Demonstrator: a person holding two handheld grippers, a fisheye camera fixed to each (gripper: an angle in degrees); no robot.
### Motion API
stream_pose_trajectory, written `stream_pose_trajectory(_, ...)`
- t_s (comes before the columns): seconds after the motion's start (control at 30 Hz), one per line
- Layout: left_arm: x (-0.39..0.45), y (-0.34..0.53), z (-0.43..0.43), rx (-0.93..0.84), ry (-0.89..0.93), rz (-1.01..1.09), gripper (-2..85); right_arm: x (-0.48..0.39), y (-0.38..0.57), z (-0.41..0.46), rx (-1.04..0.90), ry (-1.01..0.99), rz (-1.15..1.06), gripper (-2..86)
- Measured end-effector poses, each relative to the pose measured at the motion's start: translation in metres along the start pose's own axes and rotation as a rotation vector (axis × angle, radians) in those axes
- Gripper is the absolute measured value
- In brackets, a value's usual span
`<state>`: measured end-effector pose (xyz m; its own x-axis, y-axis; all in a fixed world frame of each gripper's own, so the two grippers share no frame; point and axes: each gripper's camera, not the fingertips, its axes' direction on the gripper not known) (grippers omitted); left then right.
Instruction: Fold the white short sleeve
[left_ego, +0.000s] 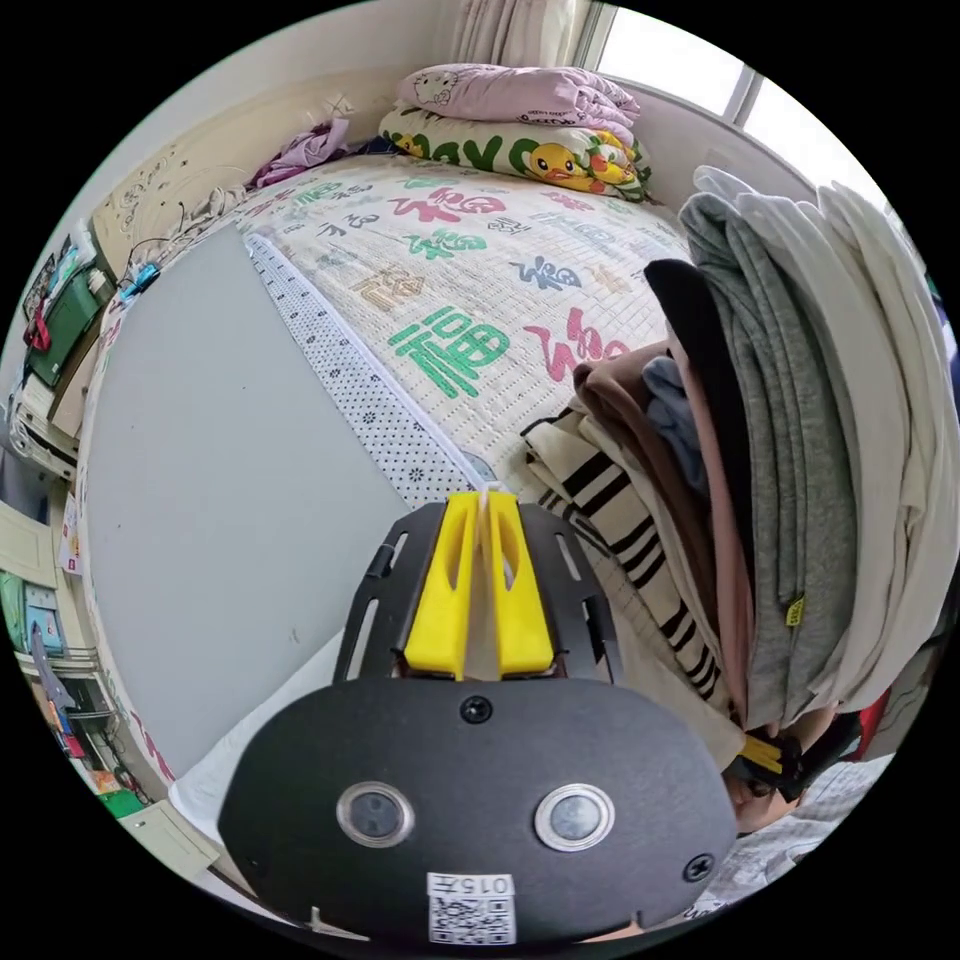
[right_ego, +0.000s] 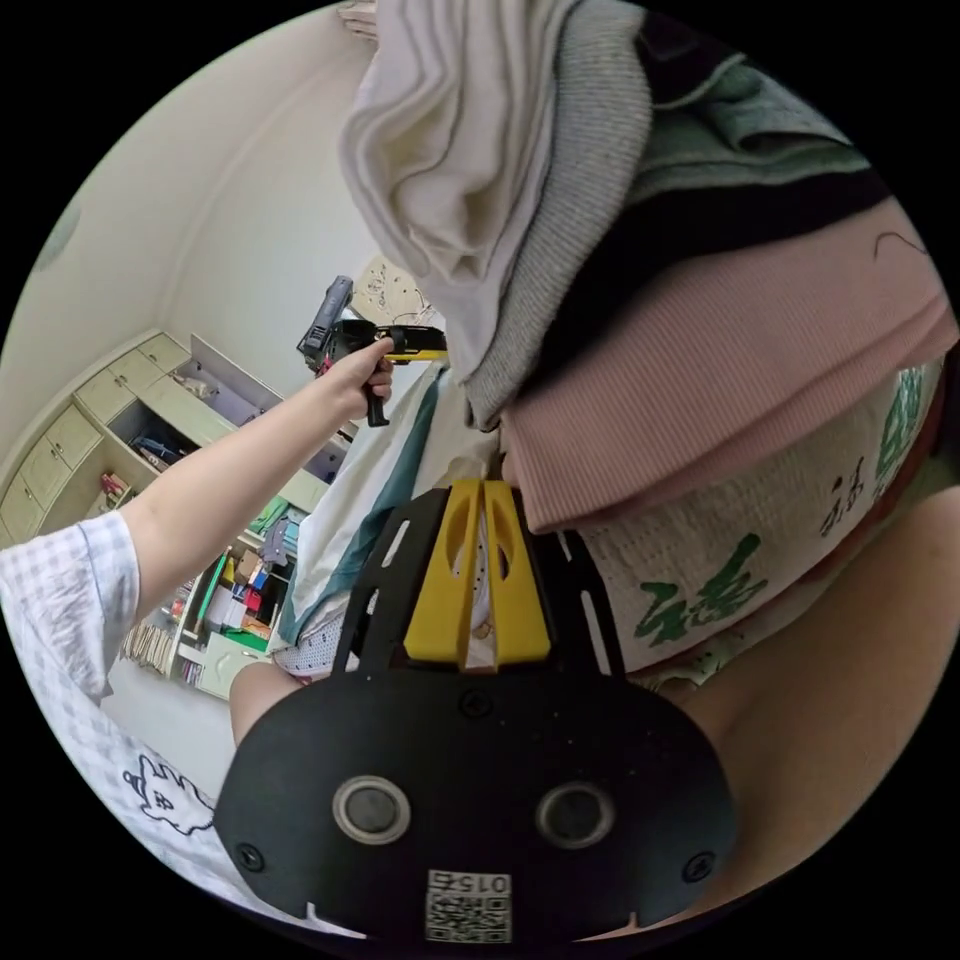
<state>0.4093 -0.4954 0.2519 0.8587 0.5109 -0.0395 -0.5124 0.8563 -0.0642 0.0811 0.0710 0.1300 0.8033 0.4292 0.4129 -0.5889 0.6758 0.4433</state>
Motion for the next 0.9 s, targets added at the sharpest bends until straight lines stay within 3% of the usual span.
stream_pose_trajectory(0.13, -0.007, 0.006, -0.026, 0.087, 0.010, 0.016, 0.2, -0.017, 0.008, -0.022, 0.072, 0.016, -0.094, -0.3)
stream_pose_trajectory(0.43, -0.070, 0.061, -0.141, 0.492, 0.358, -0.039, -0.3, -0.085, 0.016, -0.097, 0.262, 0.051, -0.427, -0.5)
stream_pose_trajectory(0.7, -0.206, 0.189, -0.182, 0.585, 0.406, -0.237, -0.5, -0.204, 0.097, -0.028, -0.020, -0.196, -0.815, -0.4)
stream_pose_trajectory(0.9, -0.311, 0.286, -0.147, 0.514, 0.360, -0.500, -0.3, -0.262, 0.185, 0.071, -0.242, -0.198, -0.950, -0.4)
